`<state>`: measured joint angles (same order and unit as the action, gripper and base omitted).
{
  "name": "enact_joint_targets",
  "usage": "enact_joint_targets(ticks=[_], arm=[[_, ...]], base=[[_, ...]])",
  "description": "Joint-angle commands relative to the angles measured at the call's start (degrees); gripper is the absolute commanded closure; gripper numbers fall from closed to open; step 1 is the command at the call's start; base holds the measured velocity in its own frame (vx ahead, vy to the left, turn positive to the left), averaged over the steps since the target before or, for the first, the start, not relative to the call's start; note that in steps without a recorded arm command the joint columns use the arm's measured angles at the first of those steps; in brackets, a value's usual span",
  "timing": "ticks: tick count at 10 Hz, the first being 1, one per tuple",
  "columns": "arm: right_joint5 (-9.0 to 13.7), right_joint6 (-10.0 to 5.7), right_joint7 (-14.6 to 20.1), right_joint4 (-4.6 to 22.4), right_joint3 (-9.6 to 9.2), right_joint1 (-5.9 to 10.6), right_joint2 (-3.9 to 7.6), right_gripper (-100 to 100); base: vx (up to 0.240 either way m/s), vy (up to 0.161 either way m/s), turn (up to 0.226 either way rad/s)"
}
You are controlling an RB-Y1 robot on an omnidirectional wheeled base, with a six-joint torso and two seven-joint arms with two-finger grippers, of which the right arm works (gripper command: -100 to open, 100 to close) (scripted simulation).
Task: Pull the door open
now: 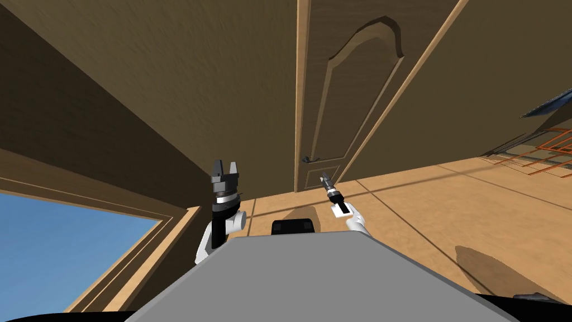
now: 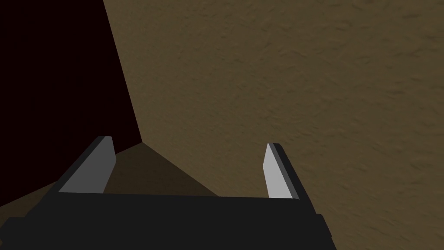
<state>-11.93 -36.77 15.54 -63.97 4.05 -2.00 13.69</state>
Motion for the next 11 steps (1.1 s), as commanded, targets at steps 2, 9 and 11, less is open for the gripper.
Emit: enact_joint_targets(ticks=[2, 9, 11], arm=[[-0.5, -0.89, 1.1, 3.5, 0.09, 1.33, 0.46, -100], [-1.7, -3.01, 4.1, 12.7, 0.32, 4.66, 1.77, -100], [-2.1, -3.55, 4.9, 15.1, 0.38, 5.5, 2.1, -100]], base=[[0.082, 0.0, 0.026], [0.114, -0.003, 0.024], [0.12, -0.012, 0.025]])
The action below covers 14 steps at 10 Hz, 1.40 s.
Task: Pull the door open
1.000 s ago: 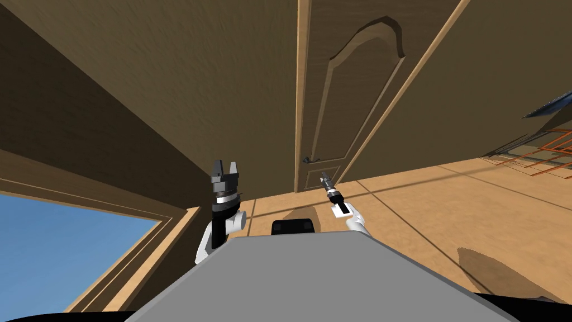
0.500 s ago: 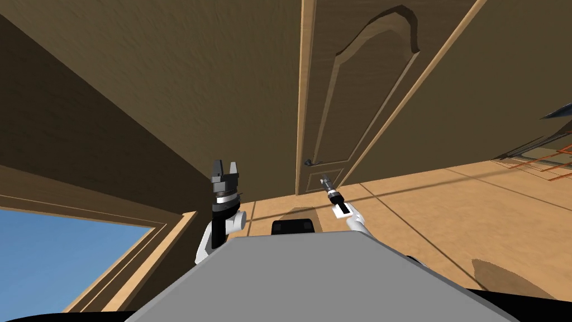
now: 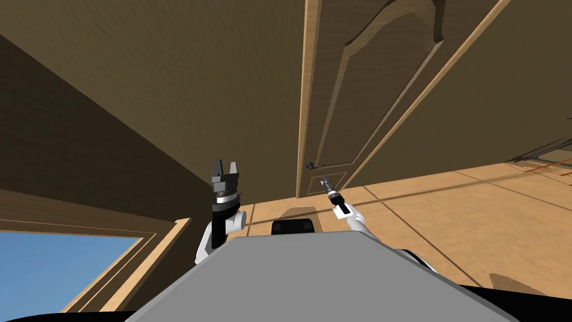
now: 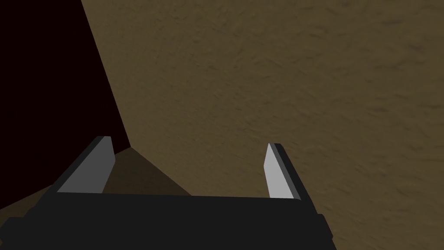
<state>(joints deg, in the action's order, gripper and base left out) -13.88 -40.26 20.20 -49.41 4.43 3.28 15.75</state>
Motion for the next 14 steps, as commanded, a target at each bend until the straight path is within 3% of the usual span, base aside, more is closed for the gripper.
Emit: enact_joint_targets(ticks=[1, 2, 9, 10, 11, 12, 14], arm=[[-0.3, -0.31, 0.6, 1.6, 0.02, 0.61, 0.19, -100], [-0.2, -0.32, 0.3, 1.2, 0.04, 0.43, 0.1, -100], [3.6, -5.41, 2.8, 7.0, 4.99, -1.81, 6.2, -100], [3.9, -5.82, 3.0, 7.5, 5.39, -2.0, 6.69, -100], [3.7, -5.45, 2.7, 6.4, 5.1, -2.59, 6.15, -100], [3.7, -5.45, 2.7, 6.4, 5.1, -2.59, 6.15, 100], [3.7, -5.45, 2.7, 6.4, 5.1, -2.59, 6.15, 100]], base=[[0.116, 0.013, 0.02], [0.052, 0.009, 0.004], [0.187, 0.066, 0.185], [0.194, 0.012, 0.129], [0.083, -0.001, 0.017], [-0.008, 0.0, -0.013], [-0.028, -0.003, 0.0]])
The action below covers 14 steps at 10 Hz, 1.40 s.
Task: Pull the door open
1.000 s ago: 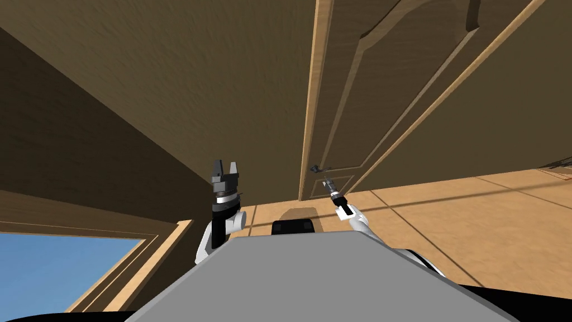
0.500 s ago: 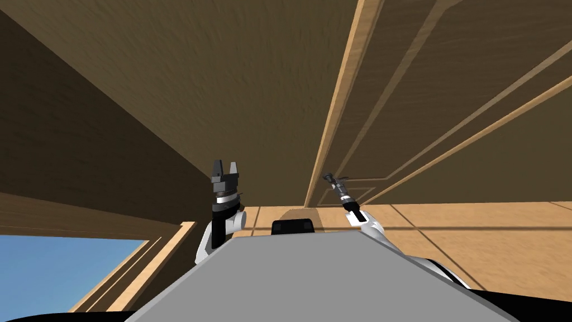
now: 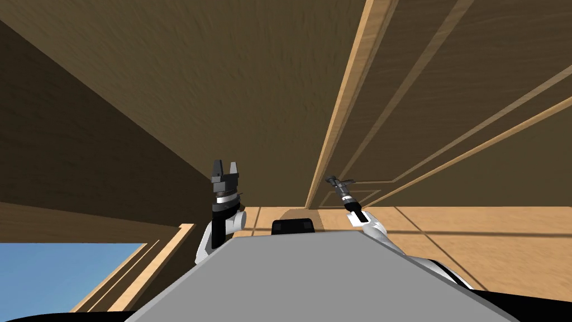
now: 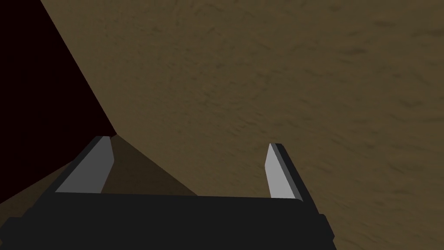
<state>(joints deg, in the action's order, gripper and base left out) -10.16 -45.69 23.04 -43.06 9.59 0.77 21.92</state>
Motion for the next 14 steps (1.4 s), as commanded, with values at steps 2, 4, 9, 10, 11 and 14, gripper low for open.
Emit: enact_joint_targets(ticks=[2, 4, 9, 10, 11, 14], arm=[[-0.1, -0.03, -0.1, 0.0, -0.06, -0.08, -0.02, 100], [-0.5, -1.36, 1.0, 0.1, -0.32, -1.01, 0.7, 100], [-1.6, -5.03, 3.6, 0.2, -0.95, -3.29, 2.67, 100], [-2.0, -6.15, 4.4, 0.2, -1.15, -3.99, 3.27, 100], [-2.3, -7.18, 5.1, 0.2, -1.33, -4.63, 3.82, 100], [-2.7, -8.2, 5.9, 0.4, -1.66, -5.26, 4.25, 100]], base=[[-0.014, -0.001, -0.001], [-0.048, -0.025, 0.071], [-0.176, -0.061, 0.114], [-0.145, -0.048, 0.127], [-0.145, -0.083, 0.128], [-0.147, -0.064, 0.103]])
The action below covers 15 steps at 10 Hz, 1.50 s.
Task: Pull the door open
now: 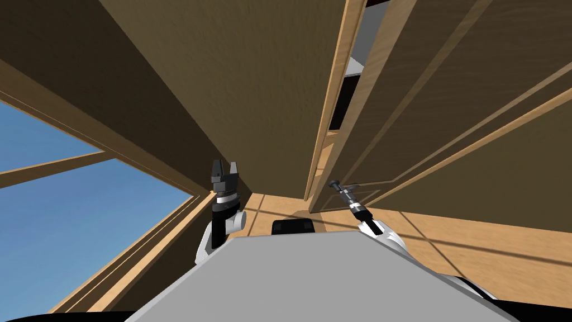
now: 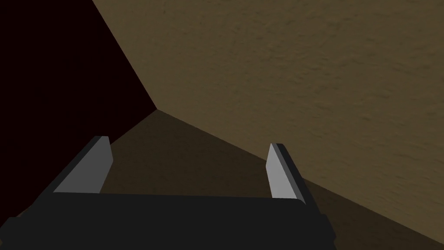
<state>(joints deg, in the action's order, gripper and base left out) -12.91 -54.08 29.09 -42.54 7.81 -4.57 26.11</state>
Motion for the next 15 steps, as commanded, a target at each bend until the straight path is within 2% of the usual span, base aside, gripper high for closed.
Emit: enact_joint_targets(ticks=[1, 2, 5, 6, 9, 10, 11, 14, 15], arm=[[-0.4, -1.82, 0.6, 0.6, 0.25, -0.78, 0.61, 100], [-0.5, -2.39, 0.8, 0.8, 0.33, -1.03, 0.8, 100], [-1.5, -6.44, 2.1, 2.1, 0.89, -2.78, 2.16, 100], [-1.6, -7.13, 2.3, 2.3, 0.98, -3.08, 2.39, 100], [-2.5, -10.77, 3.5, 3.5, 1.49, -4.65, 3.61, 100], [-2.5, -10.45, 3.3, 4.6, 1.01, -3.67, 3.15, 100], [-2.7, -11.84, 3.6, 5.3, 1.12, -3.99, 3.44, 100], [-3.0, -13.27, 3.8, 6.1, 1.37, -4.31, 3.9, 100], [-3.2, -14.23, 4.0, 6.5, 1.55, -4.52, 4.21, 100]], base=[[-0.125, -0.05, 0.159], [-0.185, -0.095, 0.16], [-0.198, -0.07, 0.156], [-0.175, -0.078, 0.105], [-0.167, -0.077, 0.14], [-0.08, -0.032, 0.04], [-0.137, -0.055, 0.2], [-0.226, -0.092, 0.171], [-0.209, -0.087, 0.163]])
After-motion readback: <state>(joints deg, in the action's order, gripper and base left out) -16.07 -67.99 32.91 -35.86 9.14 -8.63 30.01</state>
